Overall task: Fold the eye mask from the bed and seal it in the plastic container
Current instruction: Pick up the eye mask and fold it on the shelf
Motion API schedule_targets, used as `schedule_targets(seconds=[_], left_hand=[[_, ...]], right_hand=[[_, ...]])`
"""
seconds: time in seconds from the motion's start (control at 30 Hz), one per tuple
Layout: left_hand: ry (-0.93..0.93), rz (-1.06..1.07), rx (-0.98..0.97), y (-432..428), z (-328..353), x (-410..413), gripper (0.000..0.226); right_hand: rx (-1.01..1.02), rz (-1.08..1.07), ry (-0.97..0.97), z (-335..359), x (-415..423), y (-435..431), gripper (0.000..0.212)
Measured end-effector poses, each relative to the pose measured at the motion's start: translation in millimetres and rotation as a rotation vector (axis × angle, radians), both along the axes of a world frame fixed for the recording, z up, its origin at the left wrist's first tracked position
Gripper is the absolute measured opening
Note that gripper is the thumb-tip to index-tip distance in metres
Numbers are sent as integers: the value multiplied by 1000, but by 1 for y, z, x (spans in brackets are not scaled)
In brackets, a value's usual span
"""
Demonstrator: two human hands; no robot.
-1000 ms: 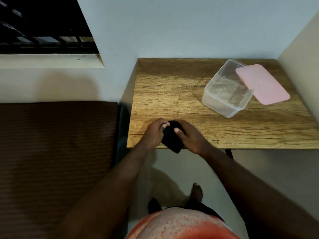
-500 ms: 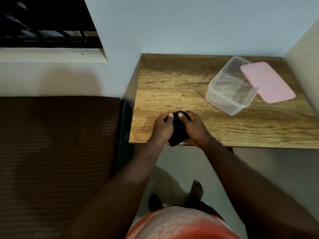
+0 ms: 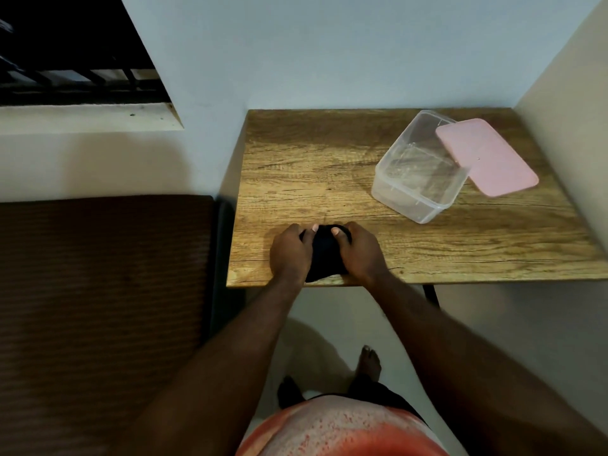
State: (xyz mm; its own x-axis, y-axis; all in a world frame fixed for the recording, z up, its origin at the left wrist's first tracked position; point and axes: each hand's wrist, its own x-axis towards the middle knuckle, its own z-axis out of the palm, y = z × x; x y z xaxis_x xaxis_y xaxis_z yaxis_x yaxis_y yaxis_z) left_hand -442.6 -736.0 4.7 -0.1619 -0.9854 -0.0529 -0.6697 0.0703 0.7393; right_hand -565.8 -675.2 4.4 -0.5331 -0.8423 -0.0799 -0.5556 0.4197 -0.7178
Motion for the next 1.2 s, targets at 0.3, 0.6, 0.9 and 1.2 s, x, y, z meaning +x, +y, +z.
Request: schedule_targets(seconds=[0.3,0.6,0.9,1.2], left_hand=[[-258,-33,-222,-2,-2,-1,35],[-283,-109,-244,-4,-8,2,25],[-287,-155,-265,-5,-20,9,24],[-336,-166,-276,-14,-18,6,24]], right_hand=[[73,-10,366,-9,6,-1,30],[-261,44,470,11,26,-10,28],[64,457,438,-22,28,-16,70],[140,496,530,-28,5,-2,70]])
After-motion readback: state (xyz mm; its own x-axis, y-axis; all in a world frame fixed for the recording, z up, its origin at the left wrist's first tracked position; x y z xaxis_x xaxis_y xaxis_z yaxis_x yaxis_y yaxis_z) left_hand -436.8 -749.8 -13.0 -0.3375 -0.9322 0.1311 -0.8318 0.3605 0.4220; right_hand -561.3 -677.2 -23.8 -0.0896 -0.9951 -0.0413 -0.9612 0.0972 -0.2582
